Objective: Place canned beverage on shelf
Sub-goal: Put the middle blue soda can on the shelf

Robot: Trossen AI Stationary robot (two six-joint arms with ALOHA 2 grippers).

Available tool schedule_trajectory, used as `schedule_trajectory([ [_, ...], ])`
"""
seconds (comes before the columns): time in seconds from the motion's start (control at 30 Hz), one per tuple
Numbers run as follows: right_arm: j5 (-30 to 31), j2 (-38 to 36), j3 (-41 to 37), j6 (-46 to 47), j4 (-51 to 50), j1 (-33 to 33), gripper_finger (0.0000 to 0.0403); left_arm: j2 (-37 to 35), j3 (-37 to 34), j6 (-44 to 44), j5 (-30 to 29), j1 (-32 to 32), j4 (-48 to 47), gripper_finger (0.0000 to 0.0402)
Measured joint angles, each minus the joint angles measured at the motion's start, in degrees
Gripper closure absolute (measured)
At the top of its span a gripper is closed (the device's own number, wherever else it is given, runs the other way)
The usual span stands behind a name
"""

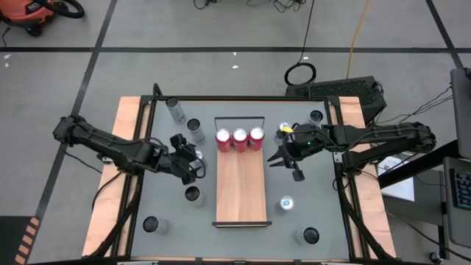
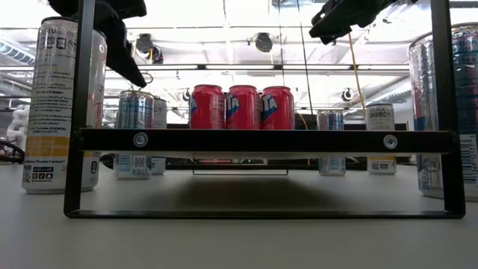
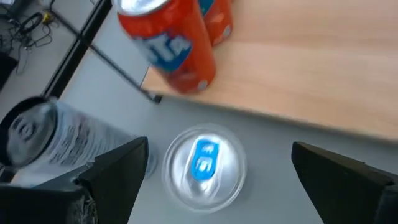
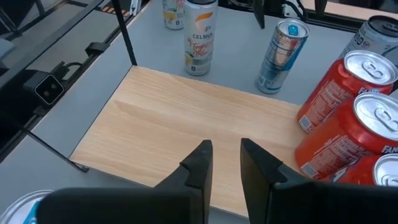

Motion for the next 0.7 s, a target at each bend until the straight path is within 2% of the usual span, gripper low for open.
schedule_trajectory([
  [0.5,0.0,0.0,0.0,-0.3,-0.4,0.0,0.0358,0.0,-0.5,0.0,3.2,-0.3,-0.1,0.0006],
  [0.7,-0.2,0.0,0.0,-0.3,-0.8,0.0,0.0358,0.0,-3.3,-2.9,1.4,-1.0,-0.1,0.0006],
])
